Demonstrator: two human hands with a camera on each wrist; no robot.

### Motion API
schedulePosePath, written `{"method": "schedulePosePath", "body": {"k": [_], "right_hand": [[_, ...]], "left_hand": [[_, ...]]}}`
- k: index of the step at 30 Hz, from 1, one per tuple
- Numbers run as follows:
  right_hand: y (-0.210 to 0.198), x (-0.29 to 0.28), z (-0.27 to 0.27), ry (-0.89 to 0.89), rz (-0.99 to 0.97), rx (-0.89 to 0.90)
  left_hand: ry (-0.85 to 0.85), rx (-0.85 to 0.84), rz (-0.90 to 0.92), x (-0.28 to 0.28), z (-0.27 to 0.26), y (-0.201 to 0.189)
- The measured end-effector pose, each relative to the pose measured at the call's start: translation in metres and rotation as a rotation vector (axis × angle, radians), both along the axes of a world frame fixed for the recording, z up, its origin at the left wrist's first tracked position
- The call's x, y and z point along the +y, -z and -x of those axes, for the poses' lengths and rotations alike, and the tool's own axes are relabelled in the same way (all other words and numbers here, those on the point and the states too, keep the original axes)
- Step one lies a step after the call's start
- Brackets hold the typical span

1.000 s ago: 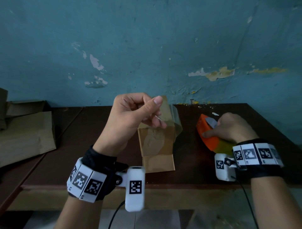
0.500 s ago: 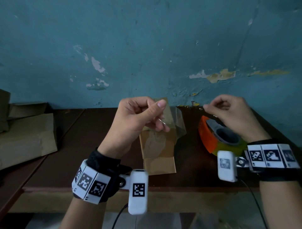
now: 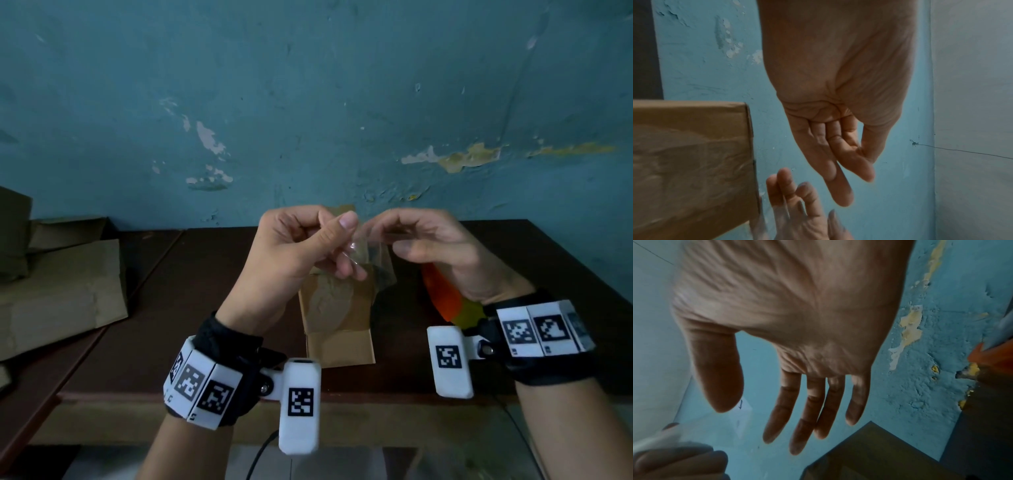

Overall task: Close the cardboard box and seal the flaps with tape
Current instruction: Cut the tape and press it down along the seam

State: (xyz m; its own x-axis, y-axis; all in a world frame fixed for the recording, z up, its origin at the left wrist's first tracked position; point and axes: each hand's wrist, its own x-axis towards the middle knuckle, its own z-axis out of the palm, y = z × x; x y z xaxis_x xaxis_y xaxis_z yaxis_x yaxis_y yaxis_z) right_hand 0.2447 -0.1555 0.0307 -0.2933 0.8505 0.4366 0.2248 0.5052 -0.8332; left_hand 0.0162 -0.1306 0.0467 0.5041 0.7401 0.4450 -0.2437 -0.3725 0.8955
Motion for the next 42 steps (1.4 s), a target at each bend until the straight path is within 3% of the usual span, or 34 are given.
{"method": "schedulePosePath", "body": {"k": [15, 30, 34, 39, 42], "right_hand": [[0.01, 0.01, 0.001, -0.032, 0.098, 0.039], [0.015, 0.01, 0.001, -0.073, 0.204, -0.035], [0.012, 0.007, -0.001, -0.063, 0.243, -0.095], [0.012, 0.01, 0.001, -0.048, 0.211, -0.079], [0.015, 0.012, 0.0, -0.054, 0.22, -0.041]], "left_hand": [[-0.021, -0.026, -0.005, 0.003, 0.007, 0.001], [-0.032, 0.008, 0.012, 0.012, 0.002, 0.013], [-0.188, 0.104, -0.041, 0.016, 0.009, 0.009], [-0.556, 0.394, -0.335, 0.019, 0.024, 0.005], [-0.646, 0.43, -0.311, 0.015, 0.025, 0.002]]}}
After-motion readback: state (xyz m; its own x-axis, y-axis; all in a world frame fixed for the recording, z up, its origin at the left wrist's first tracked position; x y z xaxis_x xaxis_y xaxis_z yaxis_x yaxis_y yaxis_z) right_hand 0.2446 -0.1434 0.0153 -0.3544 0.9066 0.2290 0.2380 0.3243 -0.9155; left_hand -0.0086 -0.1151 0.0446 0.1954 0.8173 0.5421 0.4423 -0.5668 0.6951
